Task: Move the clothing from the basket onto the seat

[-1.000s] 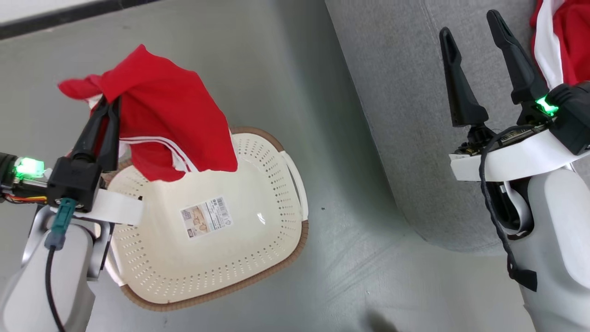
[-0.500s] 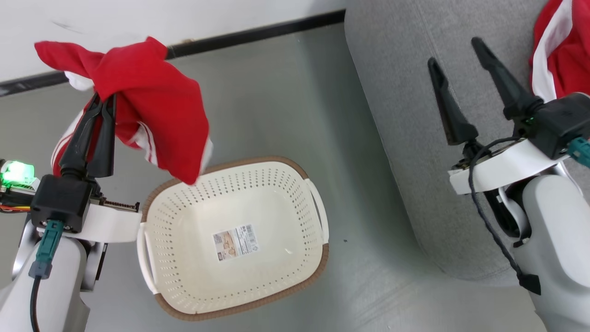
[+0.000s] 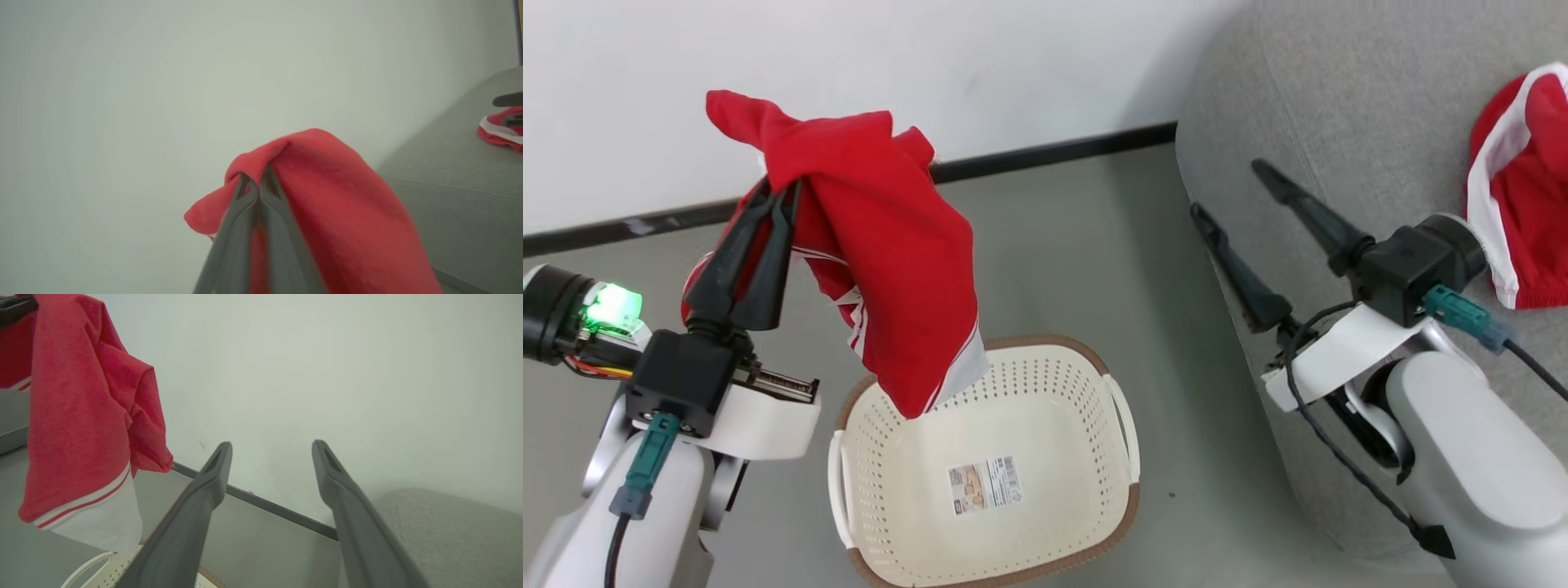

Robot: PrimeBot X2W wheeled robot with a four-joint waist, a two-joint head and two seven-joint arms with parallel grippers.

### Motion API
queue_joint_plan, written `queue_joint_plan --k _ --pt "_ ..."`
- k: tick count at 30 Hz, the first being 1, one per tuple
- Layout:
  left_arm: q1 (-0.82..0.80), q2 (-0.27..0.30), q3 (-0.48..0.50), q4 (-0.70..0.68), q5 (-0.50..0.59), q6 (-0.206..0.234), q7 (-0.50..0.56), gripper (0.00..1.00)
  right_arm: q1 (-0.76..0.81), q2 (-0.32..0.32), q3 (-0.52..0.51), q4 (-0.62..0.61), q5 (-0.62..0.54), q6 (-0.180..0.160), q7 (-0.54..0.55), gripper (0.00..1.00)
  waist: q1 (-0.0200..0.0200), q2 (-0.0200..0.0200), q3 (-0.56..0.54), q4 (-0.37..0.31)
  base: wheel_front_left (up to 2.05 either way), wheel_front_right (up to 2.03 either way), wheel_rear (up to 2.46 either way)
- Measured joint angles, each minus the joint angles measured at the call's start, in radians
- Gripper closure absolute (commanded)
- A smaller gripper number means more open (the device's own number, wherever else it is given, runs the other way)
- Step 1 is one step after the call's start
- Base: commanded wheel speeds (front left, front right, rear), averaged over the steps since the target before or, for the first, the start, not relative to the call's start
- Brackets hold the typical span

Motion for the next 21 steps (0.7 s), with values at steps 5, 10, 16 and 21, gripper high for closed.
queue_joint_plan --k 5,10,16,21 --pt "0.0 -0.013 -0.02 -0.008 -0.018 -0.019 -0.001 1.0 0.0 -0.026 0.078 0.022 0.086 0.0 0.0 0.0 0.0 0.0 -0.055 0.022 0.0 0.0 0.0" --pt "-0.001 -0.021 -0.04 -0.017 -0.033 -0.044 -0.001 1.0 -0.002 -0.074 0.177 0.044 0.166 0.0 0.002 0.0 0.0 0.0 -0.108 0.045 0.0 0.0 0.0" --pt "-0.007 -0.035 -0.068 -0.028 -0.056 -0.08 -0.001 1.0 -0.044 -0.127 0.287 0.041 0.276 0.0 0.023 0.0 0.0 0.0 -0.165 0.073 0.0 0.0 0.0" --pt "-0.016 -0.047 -0.088 -0.027 -0.063 -0.098 -0.001 1.0 -0.07 -0.164 0.411 0.004 0.377 0.0 0.054 0.0 0.0 0.0 -0.205 0.099 0.0 0.0 0.0"
